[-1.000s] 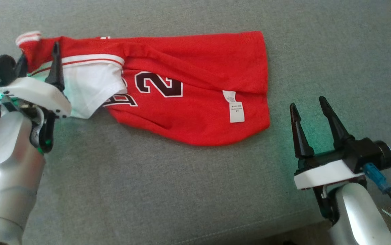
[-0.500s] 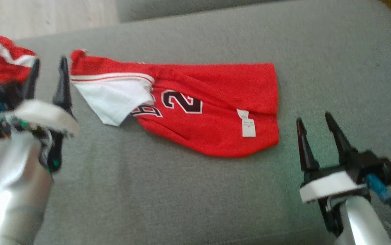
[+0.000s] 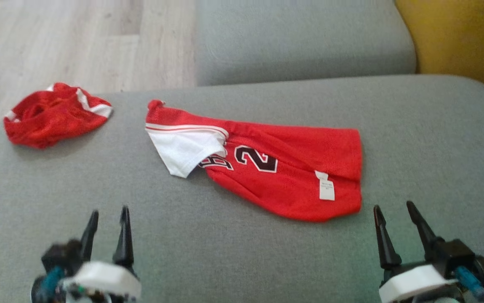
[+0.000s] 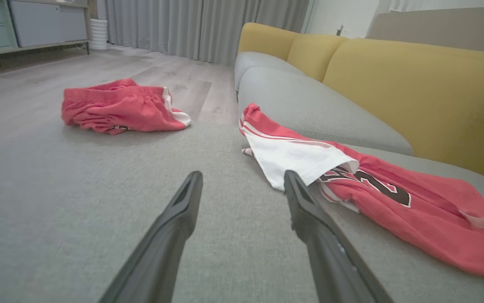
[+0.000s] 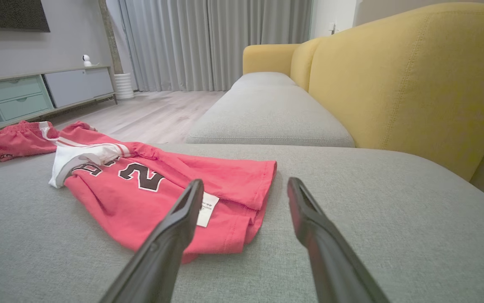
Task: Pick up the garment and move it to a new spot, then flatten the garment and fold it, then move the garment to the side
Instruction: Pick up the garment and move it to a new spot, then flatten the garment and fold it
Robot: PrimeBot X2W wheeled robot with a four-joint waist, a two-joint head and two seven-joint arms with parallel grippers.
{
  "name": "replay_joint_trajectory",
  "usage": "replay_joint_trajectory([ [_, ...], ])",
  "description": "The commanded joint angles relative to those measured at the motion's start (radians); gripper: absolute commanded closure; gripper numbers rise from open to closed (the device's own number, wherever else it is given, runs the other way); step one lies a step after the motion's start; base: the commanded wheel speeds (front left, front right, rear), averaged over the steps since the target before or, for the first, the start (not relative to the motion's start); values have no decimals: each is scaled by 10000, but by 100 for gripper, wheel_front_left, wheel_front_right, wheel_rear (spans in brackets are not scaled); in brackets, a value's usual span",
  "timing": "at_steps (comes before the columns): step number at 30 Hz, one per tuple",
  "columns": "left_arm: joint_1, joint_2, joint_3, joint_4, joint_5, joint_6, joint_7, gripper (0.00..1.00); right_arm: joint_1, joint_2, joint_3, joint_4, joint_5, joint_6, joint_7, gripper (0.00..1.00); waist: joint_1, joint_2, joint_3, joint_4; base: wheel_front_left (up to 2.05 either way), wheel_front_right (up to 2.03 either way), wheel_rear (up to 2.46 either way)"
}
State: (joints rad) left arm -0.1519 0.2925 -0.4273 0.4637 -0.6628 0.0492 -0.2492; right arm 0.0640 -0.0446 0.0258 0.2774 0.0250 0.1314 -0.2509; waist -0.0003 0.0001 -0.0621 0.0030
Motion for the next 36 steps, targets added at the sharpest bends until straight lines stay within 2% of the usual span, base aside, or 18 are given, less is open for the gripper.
replay_joint_trajectory([
  [1, 57, 54, 616, -731, 184, 213, -121, 0, -110, -56, 220, -342, 108, -7, -109, 0, 3, -1, -204, 118, 0, 0, 0],
  [12, 2121, -451, 1124, -2170, 866, 848, -124, 0, 141, -56, 132, -238, 372, -7, -109, 0, 3, -1, -536, 159, 0, 0, 0],
  [22, 2323, -611, 991, -2189, 1100, 802, -125, 0, 142, -56, 331, -33, 335, -7, -109, 0, 3, -1, -711, 215, 0, 0, 0],
  [36, 2312, -506, 761, -2106, 1178, 819, 5, 0, 133, -56, 381, 51, 280, -7, -109, 0, 3, -1, -631, 223, 0, 0, 0],
])
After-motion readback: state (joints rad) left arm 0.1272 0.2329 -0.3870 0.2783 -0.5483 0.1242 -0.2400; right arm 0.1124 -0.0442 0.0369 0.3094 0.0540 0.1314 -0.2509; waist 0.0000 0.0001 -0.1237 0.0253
